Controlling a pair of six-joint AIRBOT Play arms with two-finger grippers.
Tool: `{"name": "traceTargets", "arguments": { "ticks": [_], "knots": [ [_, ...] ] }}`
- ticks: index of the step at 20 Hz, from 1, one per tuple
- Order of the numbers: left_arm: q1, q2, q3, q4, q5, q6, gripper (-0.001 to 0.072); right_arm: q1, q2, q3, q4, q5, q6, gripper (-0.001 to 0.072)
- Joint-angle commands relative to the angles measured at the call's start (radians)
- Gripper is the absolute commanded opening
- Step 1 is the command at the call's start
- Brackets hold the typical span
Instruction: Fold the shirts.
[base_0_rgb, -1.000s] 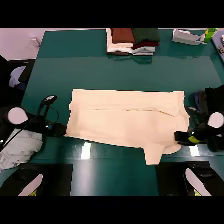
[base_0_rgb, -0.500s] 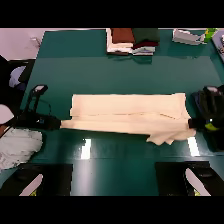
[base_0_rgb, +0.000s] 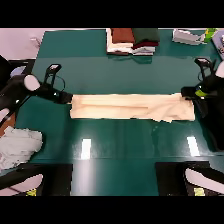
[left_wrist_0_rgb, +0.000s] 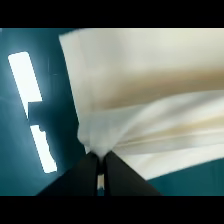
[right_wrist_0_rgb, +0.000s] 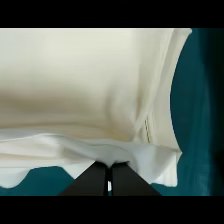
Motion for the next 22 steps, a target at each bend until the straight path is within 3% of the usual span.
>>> {"name": "traceTargets", "arguments": {
  "ticks": [1,5,6,7,8,12,14,15,16,17,22],
  "knots": [
    [0.001,-0.15,0.091,-0.005,0.094,0.015,0.0026,0.001,-0.181,0.137,0.006,-0.018,-0.002,0.0019],
    [0.001,-0.172,0.102,-0.01,0.123,0.003,0.003,-0.008,-0.292,0.219,0.091,-0.023,-0.029,0.0023],
    [0.001,-0.172,0.102,-0.012,0.118,-0.005,0.023,-0.008,-0.308,0.234,0.115,-0.041,-0.046,0.0068],
    [0.001,-0.172,0.102,-0.012,0.116,-0.022,0.0421,-0.011,-0.317,0.248,0.132,-0.053,-0.051,0.0253],
    [0.001,-0.17,0.102,-0.016,0.107,-0.029,0.0414,-0.018,-0.319,0.259,0.142,-0.067,-0.054,0.0407],
    [0.001,-0.14,0.137,-0.015,0.007,-0.027,0.0414,-0.069,-0.296,0.304,0.156,-0.024,-0.116,0.0417],
    [0.001,-0.114,0.138,-0.018,-0.019,-0.027,0.0401,-0.132,-0.269,0.291,0.156,0.022,-0.141,0.0476],
    [0.001,-0.107,0.137,-0.02,-0.028,-0.027,0.0211,-0.165,-0.251,0.267,0.156,0.035,-0.149,0.0495],
    [0.001,-0.103,0.137,-0.023,-0.037,-0.025,0.0028,-0.2,-0.237,0.234,0.156,0.039,-0.149,0.0563],
    [0.001,-0.101,0.137,-0.043,-0.04,-0.026,0.0026,-0.241,-0.224,0.185,0.157,0.039,-0.149,0.0596],
    [0.001,-0.103,0.137,-0.167,-0.047,-0.026,0.0026,-0.344,-0.256,0.005,0.259,-0.028,-0.175,0.0596]
  ]
}}
